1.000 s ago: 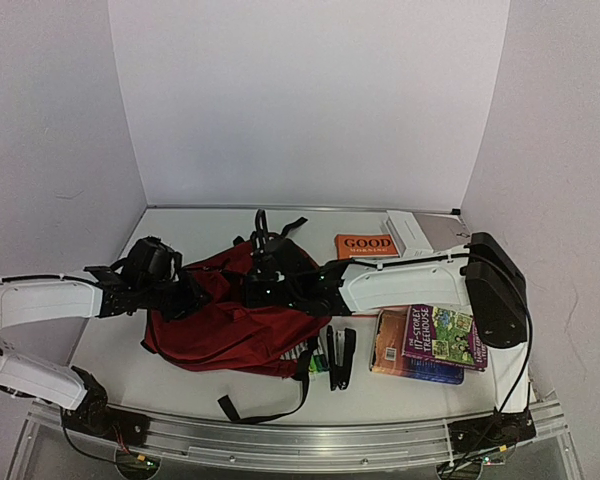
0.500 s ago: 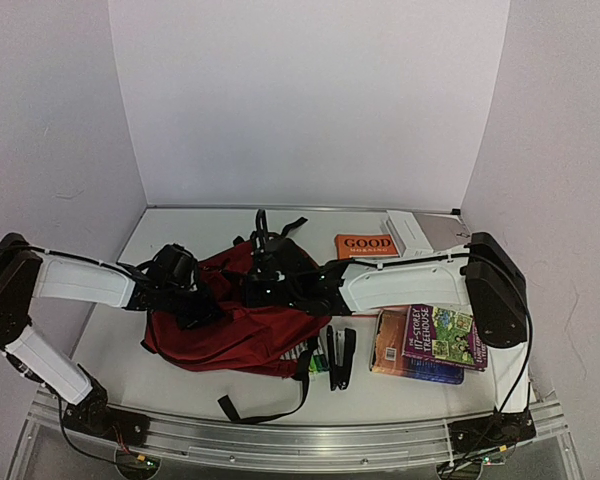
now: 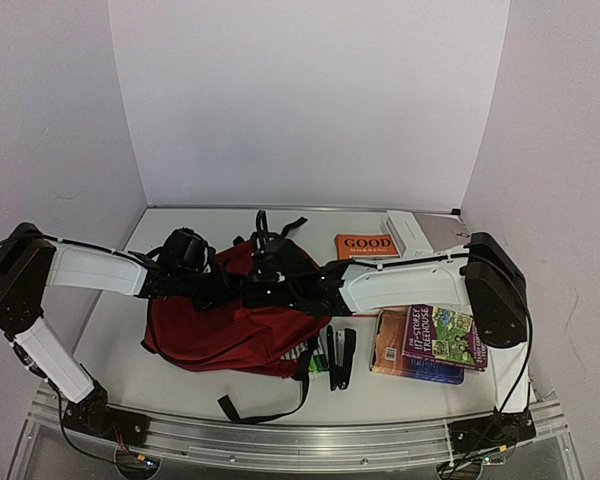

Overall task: Pack the student bag
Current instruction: Adjust the student bag at the center of the board.

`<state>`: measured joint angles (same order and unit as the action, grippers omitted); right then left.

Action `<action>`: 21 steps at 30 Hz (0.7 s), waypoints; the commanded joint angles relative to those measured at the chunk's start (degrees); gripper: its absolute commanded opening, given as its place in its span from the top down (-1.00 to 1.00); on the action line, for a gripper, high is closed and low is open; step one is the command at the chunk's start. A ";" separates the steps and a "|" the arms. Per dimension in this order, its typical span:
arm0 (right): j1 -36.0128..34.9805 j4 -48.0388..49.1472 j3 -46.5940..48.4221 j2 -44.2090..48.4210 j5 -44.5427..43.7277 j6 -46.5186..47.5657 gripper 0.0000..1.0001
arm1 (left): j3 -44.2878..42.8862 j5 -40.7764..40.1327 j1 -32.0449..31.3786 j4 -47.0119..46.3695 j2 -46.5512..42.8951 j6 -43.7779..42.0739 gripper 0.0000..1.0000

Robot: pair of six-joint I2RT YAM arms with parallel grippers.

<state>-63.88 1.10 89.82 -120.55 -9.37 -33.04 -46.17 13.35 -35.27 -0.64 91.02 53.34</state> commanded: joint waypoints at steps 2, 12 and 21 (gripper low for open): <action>0.24 3.21 0.13 1.02 -0.66 -0.34 1.00 | -1.64 0.47 -0.24 -2.89 2.09 -0.82 0.78; 0.33 3.22 0.14 1.34 -2.82 -0.44 1.00 | 0.41 0.42 -0.68 -7.66 9.50 1.21 0.82; 0.30 3.23 -2.57 4.01 -8.45 -1.02 1.00 | 1.55 -4.37 -0.68 -2.82 10.65 4.34 0.83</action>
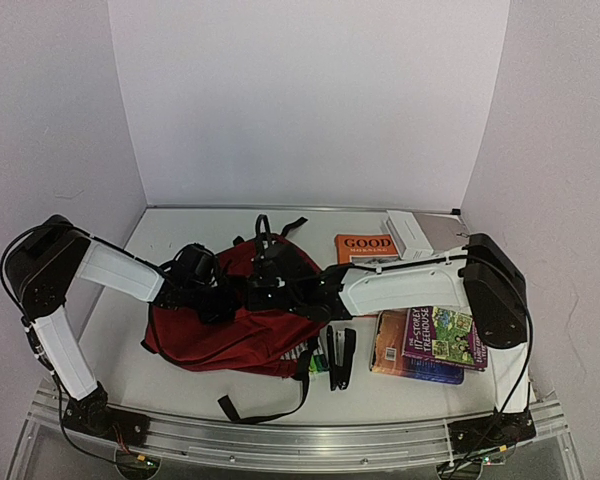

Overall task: Pack the student bag
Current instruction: Adjust the student bag at the center of the board.

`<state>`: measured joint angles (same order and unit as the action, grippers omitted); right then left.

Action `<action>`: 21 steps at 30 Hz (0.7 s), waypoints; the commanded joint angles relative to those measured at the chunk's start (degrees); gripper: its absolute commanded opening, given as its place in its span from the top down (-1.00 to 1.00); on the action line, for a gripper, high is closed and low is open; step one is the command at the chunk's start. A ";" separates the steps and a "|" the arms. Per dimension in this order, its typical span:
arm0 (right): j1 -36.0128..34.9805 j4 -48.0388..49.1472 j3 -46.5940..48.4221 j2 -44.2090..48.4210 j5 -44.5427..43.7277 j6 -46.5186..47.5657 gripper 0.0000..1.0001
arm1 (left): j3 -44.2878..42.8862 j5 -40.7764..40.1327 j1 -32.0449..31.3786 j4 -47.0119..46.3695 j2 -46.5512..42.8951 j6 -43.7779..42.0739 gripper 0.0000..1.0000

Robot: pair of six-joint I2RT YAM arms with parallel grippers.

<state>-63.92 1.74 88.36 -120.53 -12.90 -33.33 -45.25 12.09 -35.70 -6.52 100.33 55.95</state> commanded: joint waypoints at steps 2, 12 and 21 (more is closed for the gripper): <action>0.36 2.76 -1.91 4.95 -5.49 -0.75 1.00 | 0.19 -3.71 -0.24 3.88 1.12 1.84 0.82; 0.37 0.58 -5.57 11.94 -0.32 2.72 0.30 | -5.39 -4.96 -0.16 16.41 -10.78 -7.93 0.31; 0.38 -8.61 -15.35 24.09 -1.86 1.61 -0.69 | -3.56 -8.39 1.04 32.84 -25.53 -9.97 -0.26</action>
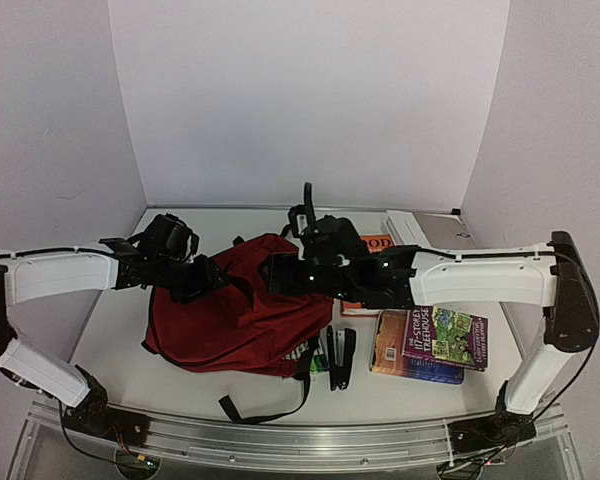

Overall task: Pack the student bag
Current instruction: Adjust the student bag at the center of the board, then pick up the stationery from the center of the board.

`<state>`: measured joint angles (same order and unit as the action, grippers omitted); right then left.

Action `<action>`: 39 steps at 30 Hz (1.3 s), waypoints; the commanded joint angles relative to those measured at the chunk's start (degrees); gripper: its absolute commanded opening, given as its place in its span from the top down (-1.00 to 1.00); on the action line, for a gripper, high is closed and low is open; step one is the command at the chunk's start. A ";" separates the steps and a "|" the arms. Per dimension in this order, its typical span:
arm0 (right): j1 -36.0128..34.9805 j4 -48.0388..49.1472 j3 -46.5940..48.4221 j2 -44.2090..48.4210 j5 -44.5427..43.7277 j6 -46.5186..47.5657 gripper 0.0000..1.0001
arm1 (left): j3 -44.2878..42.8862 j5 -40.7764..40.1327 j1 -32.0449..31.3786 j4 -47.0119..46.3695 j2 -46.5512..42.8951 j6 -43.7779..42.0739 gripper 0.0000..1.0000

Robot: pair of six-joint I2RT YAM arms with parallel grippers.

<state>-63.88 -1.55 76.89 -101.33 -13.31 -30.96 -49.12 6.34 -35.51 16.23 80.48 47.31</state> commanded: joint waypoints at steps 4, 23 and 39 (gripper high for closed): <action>1.37 -7.88 -9.81 8.11 -0.43 -4.37 -0.87 | 3.28 -2.64 1.13 11.32 -12.17 0.93 -0.56; 1.14 -10.21 -27.30 9.63 6.72 -19.24 -0.96 | 6.95 -0.63 1.24 10.74 -20.64 4.16 -0.99; 0.94 -10.22 -26.28 3.72 0.68 -18.76 -0.58 | 7.49 -0.04 1.26 9.47 -19.96 4.11 -0.99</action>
<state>-62.72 -11.69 49.46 -95.43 -9.75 -49.76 -41.82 6.01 -34.54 27.43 60.20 51.07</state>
